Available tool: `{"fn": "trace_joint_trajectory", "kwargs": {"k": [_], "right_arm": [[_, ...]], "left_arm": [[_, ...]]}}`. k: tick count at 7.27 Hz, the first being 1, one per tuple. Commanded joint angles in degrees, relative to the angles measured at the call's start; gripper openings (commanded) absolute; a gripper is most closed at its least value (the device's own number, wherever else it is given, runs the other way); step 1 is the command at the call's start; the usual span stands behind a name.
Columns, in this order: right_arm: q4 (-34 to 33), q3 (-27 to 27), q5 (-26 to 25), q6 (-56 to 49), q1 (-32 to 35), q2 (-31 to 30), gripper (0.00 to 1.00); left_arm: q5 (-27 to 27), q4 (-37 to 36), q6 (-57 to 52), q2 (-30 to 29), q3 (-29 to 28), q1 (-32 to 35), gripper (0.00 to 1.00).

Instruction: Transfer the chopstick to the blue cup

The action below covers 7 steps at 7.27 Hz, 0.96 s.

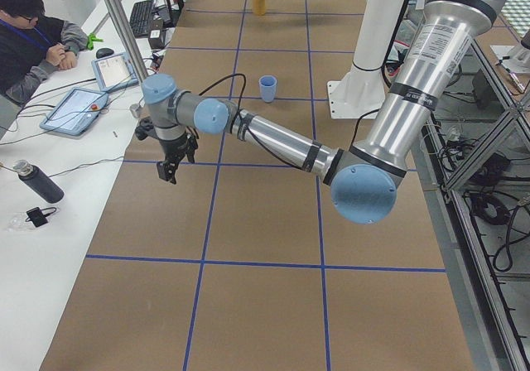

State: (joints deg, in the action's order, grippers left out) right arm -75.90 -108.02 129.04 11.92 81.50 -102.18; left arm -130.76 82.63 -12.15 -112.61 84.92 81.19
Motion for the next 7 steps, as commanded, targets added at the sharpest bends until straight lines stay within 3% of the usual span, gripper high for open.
{"fn": "trace_joint_trajectory", "kwargs": {"k": [1, 3, 4, 5, 7], "right_arm": [[0.93, 2.19, -2.28, -1.64, 2.17, -0.03, 1.00], [12.81, 8.49, -9.04, 5.95, 2.26, 0.84, 1.00], [22.20, 13.74, -9.59, 10.62, 2.26, 1.89, 1.00], [27.08, 18.58, -9.77, 13.11, 2.26, 4.25, 0.98], [27.65, 19.86, -9.95, 18.39, 2.26, 6.03, 0.94]], "left_arm": [[-4.14, 1.91, -13.99, 5.26, -6.60, 7.20, 0.98], [-4.07, 3.15, -13.70, 10.72, -6.61, 9.59, 0.98], [-4.07, 4.29, -13.78, 12.14, -6.35, 10.21, 0.98], [-3.98, 4.91, -13.61, 12.32, -6.43, 10.39, 0.99], [-4.07, 5.09, -13.60, 12.67, -6.17, 10.47, 0.99]]}}
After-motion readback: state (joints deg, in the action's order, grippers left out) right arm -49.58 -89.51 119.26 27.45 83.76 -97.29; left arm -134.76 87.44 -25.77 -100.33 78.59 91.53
